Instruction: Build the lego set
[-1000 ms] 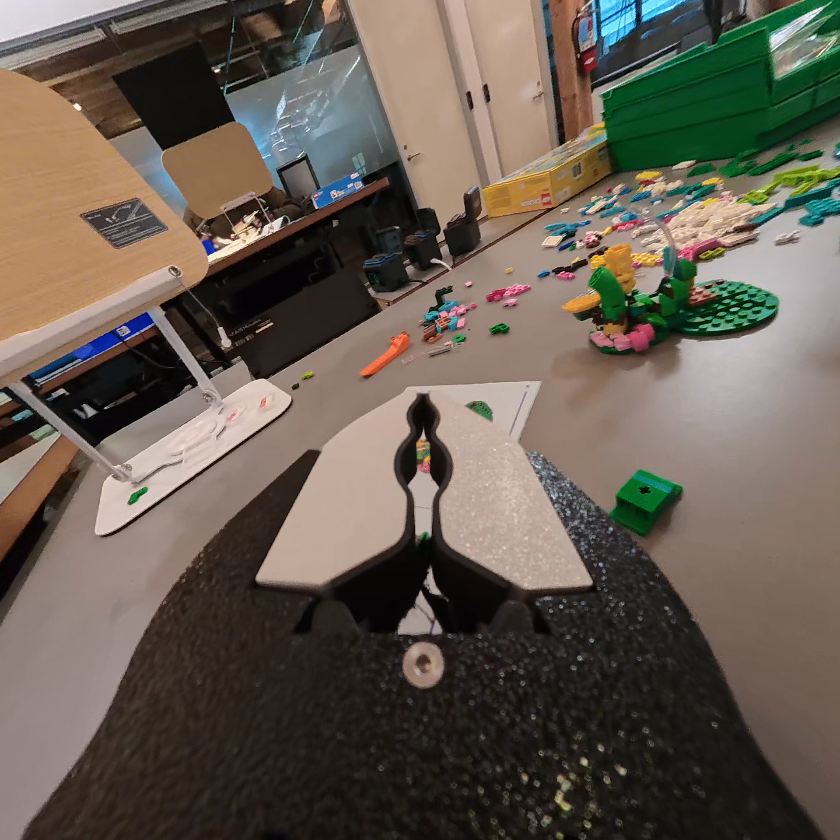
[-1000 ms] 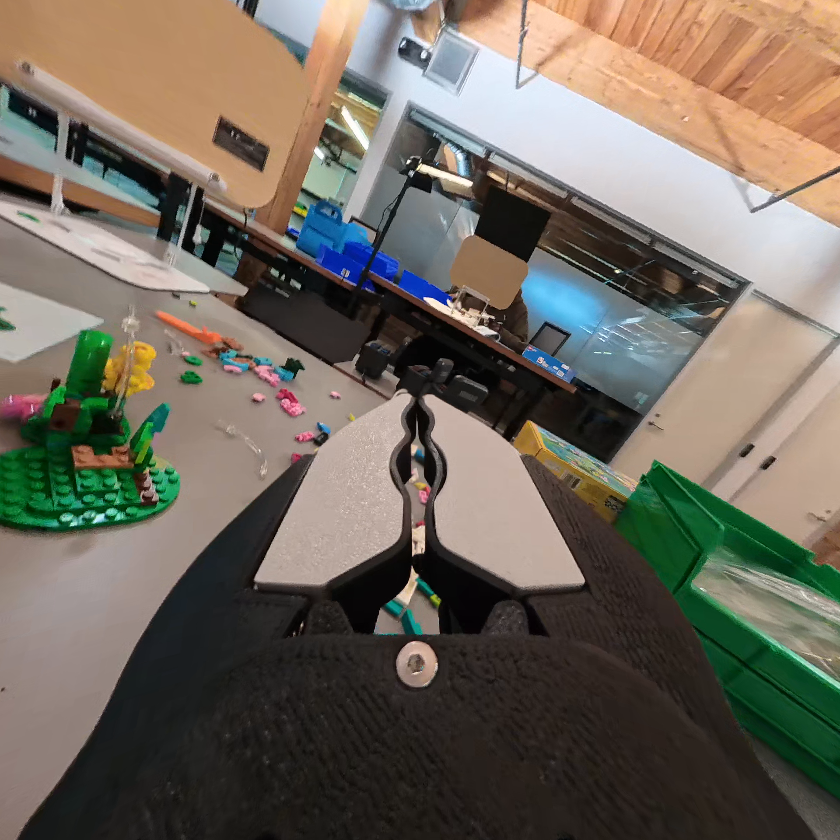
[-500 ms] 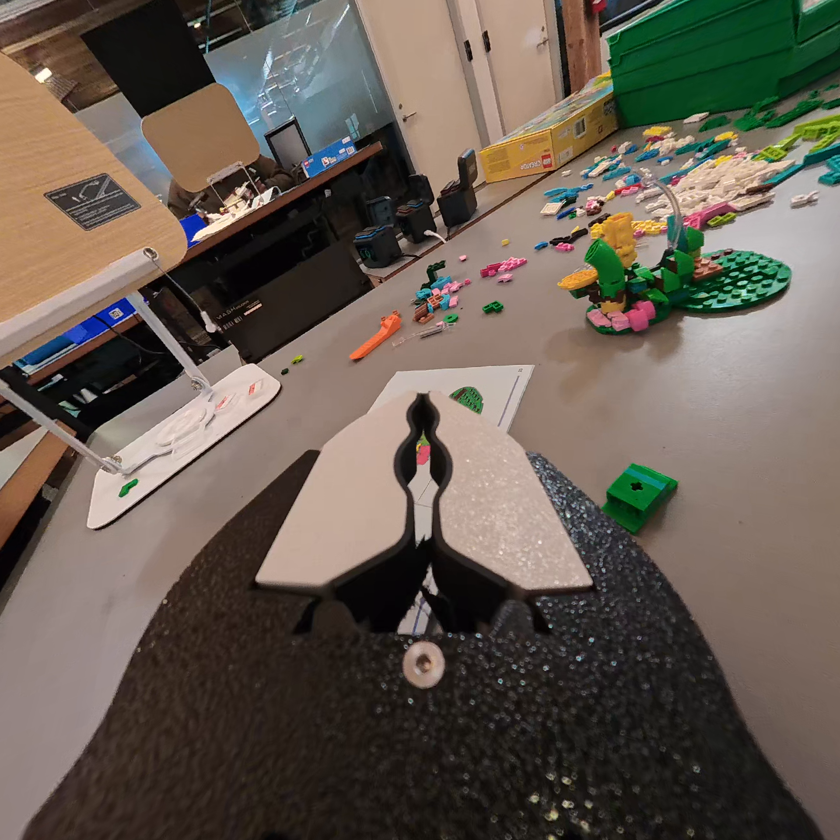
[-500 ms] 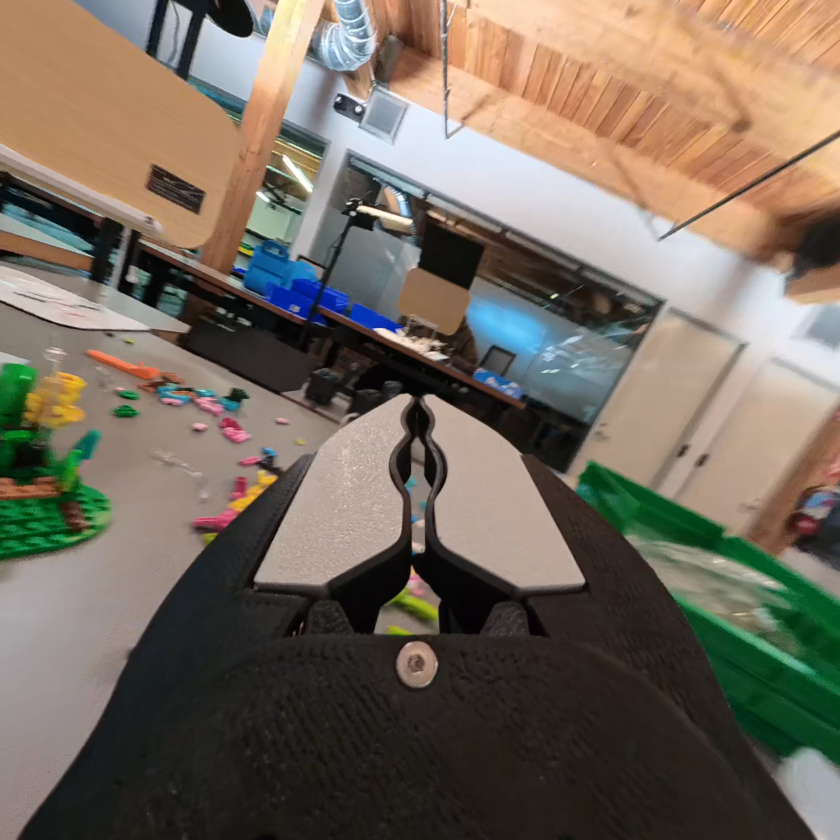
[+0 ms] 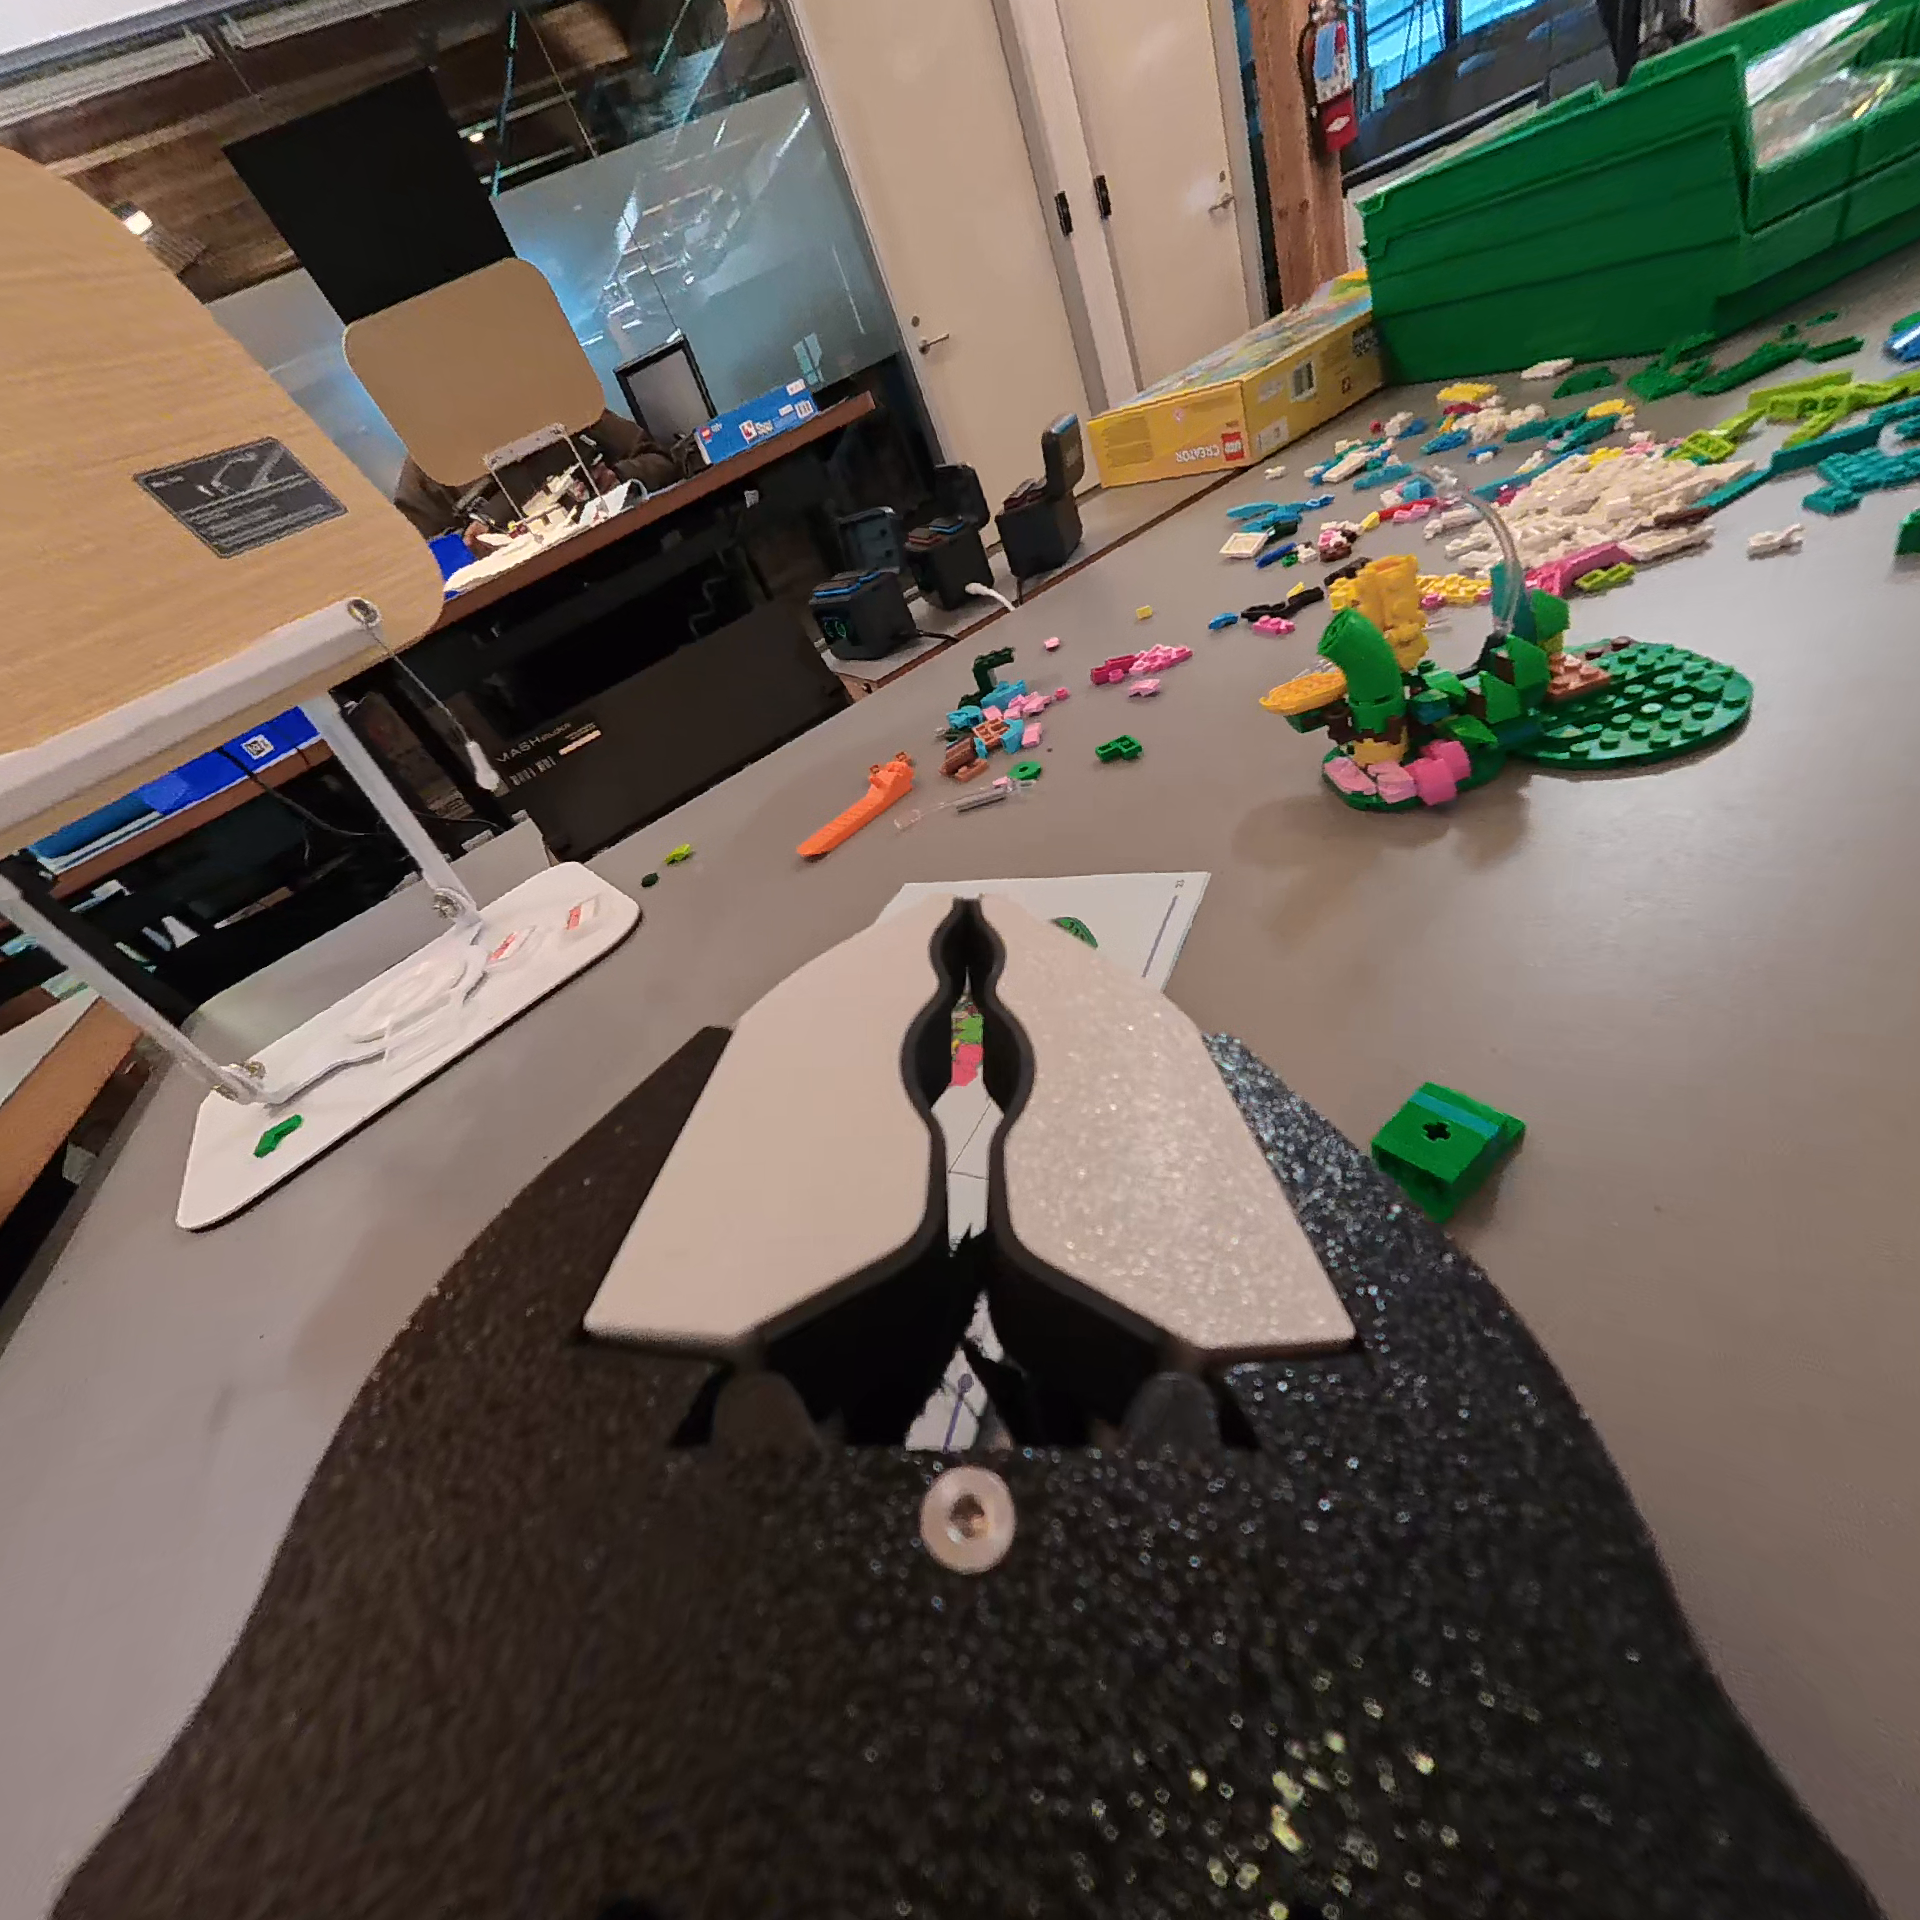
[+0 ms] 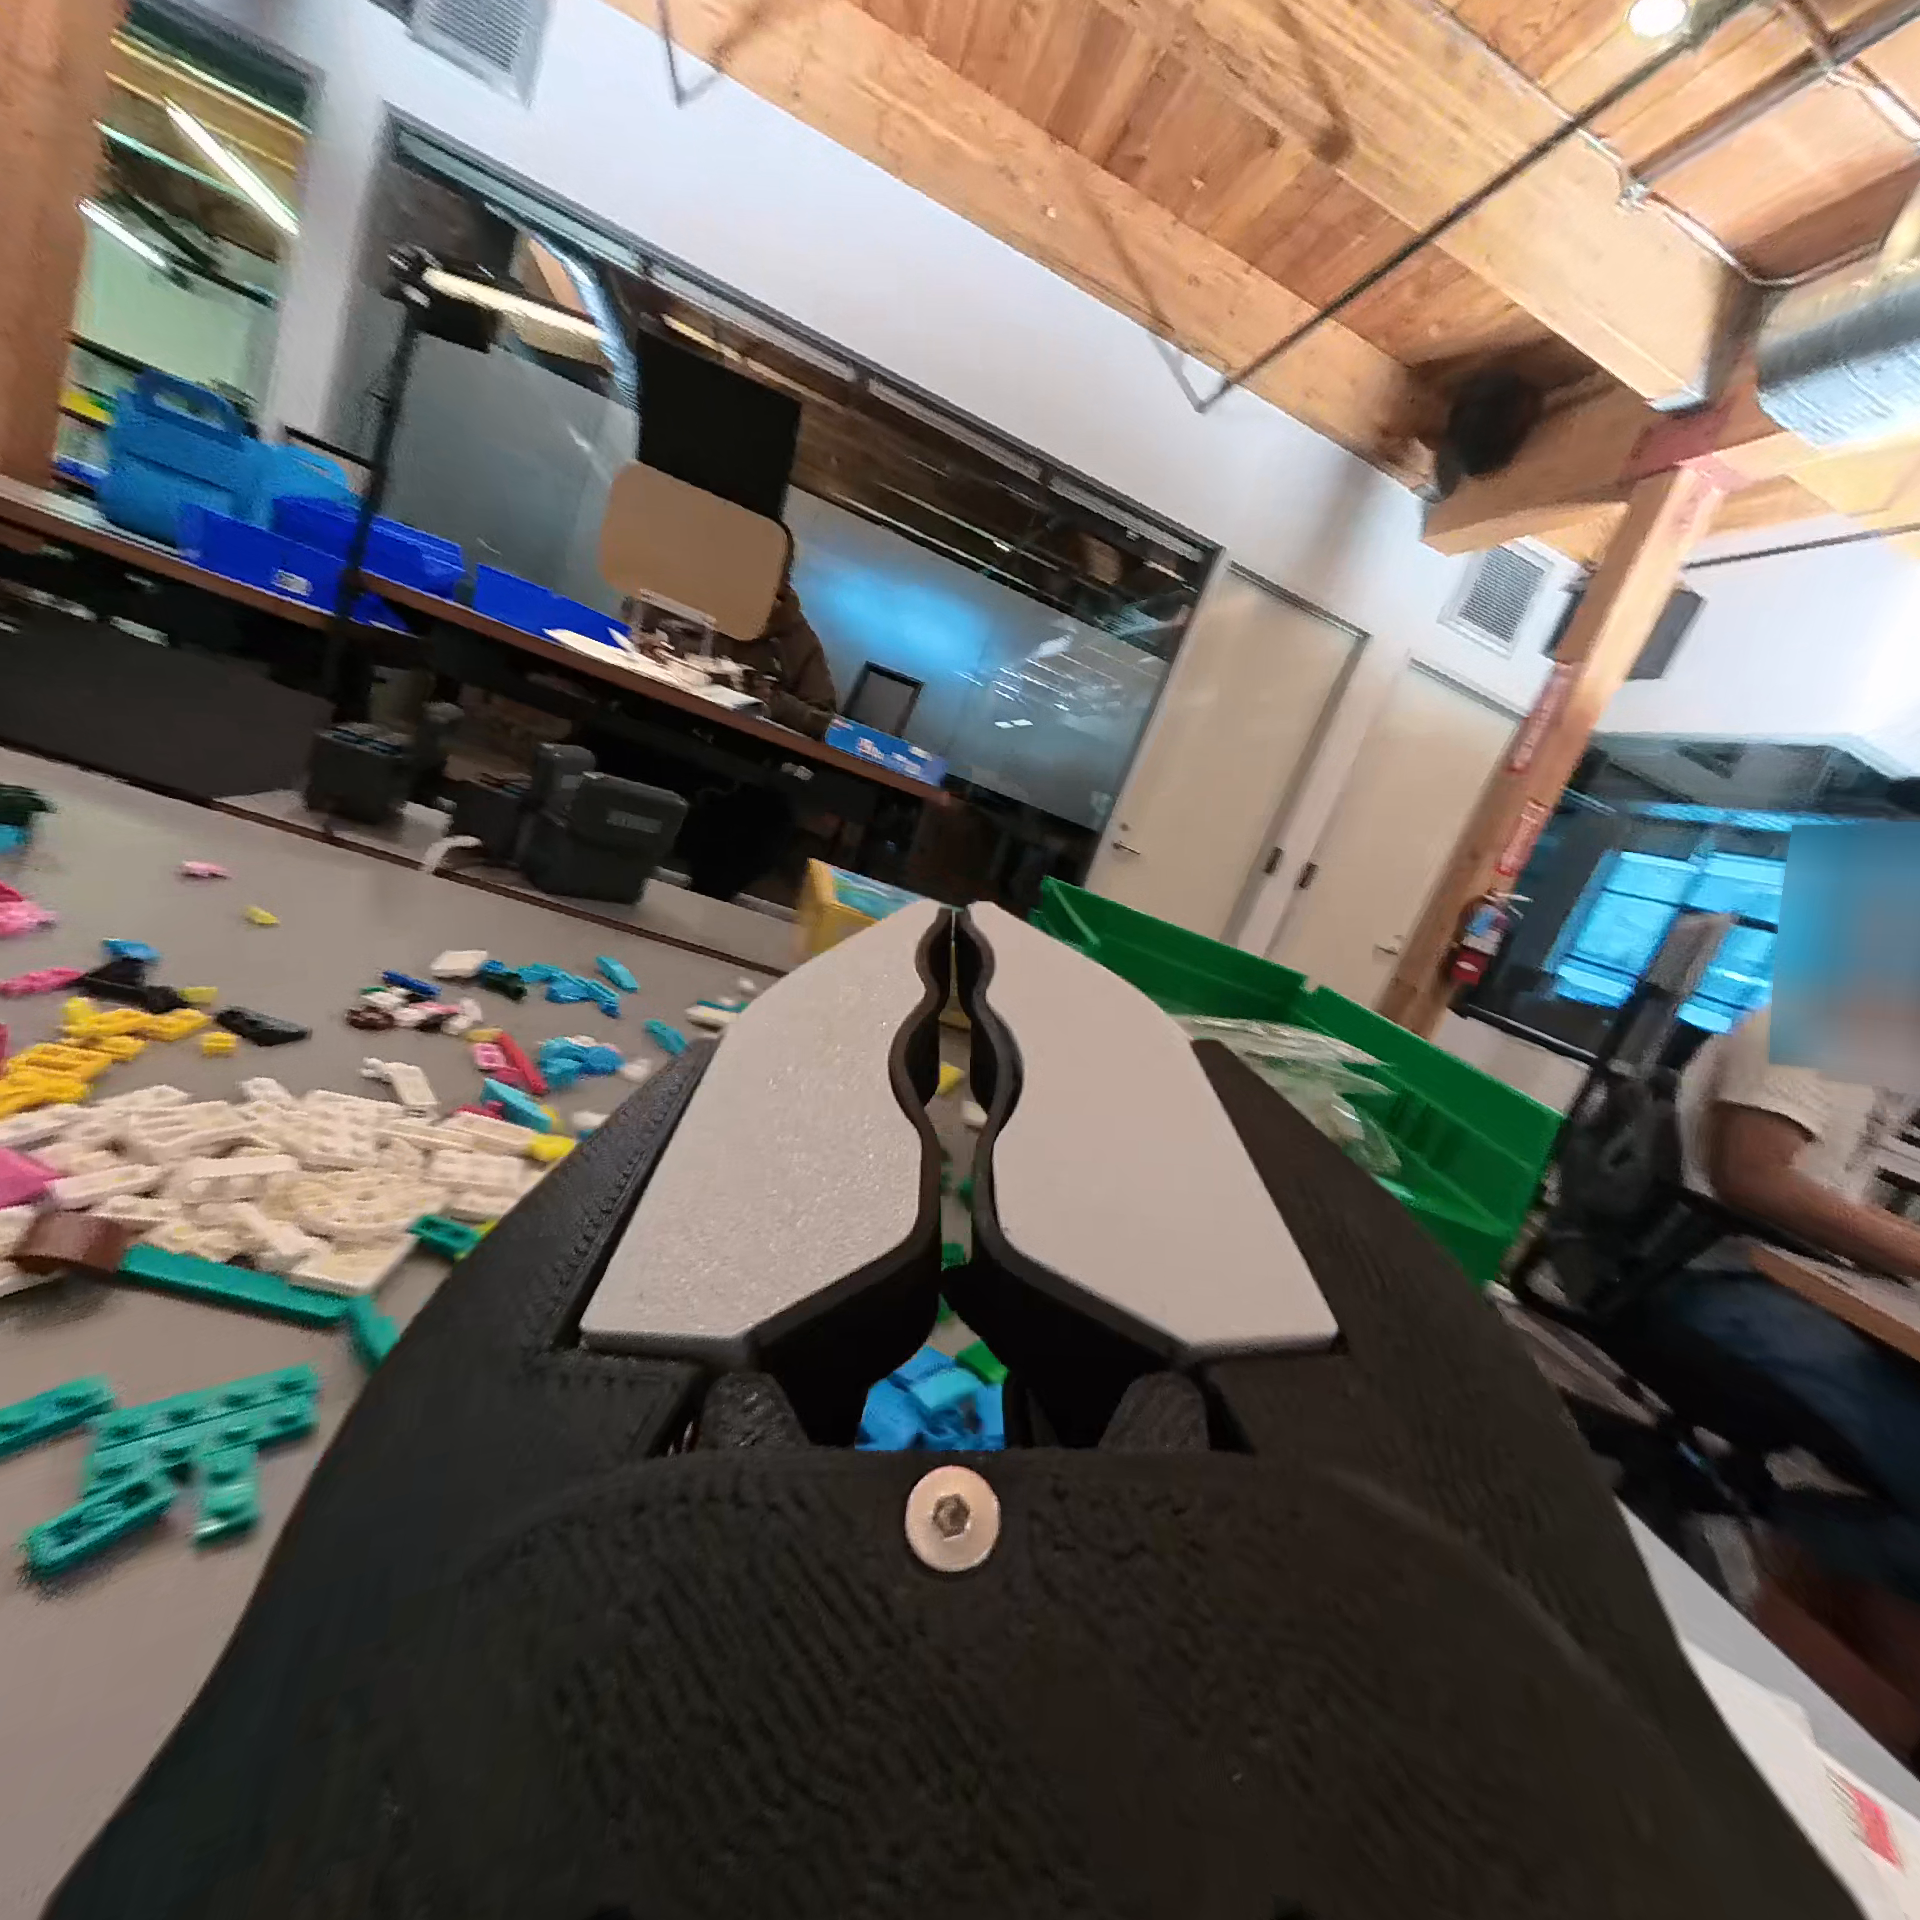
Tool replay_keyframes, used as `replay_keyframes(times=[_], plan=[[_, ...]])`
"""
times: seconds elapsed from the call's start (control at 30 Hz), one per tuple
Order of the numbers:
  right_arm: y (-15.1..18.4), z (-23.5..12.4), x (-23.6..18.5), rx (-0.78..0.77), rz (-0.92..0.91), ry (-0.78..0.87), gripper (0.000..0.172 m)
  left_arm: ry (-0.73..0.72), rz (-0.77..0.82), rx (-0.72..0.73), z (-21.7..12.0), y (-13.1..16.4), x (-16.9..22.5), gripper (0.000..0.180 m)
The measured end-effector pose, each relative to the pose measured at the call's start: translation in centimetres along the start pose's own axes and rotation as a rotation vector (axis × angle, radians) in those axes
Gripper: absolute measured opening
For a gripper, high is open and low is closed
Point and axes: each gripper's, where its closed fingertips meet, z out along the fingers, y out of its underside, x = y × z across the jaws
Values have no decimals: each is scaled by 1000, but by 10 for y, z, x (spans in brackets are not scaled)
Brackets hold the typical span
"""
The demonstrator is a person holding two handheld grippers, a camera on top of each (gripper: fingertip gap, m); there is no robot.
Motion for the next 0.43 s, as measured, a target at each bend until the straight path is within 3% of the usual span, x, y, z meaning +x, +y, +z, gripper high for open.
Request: replay_keyframes(times=[0.2, 0.43], plan=[[12, -1, 27, -34, 117, 91, 0, 3, -45, 37, -3, -4, -4, 0], [13, 1, 18, -40, 87, 51, 0, -6, -75, 58, -5, -6, -8, 0]])
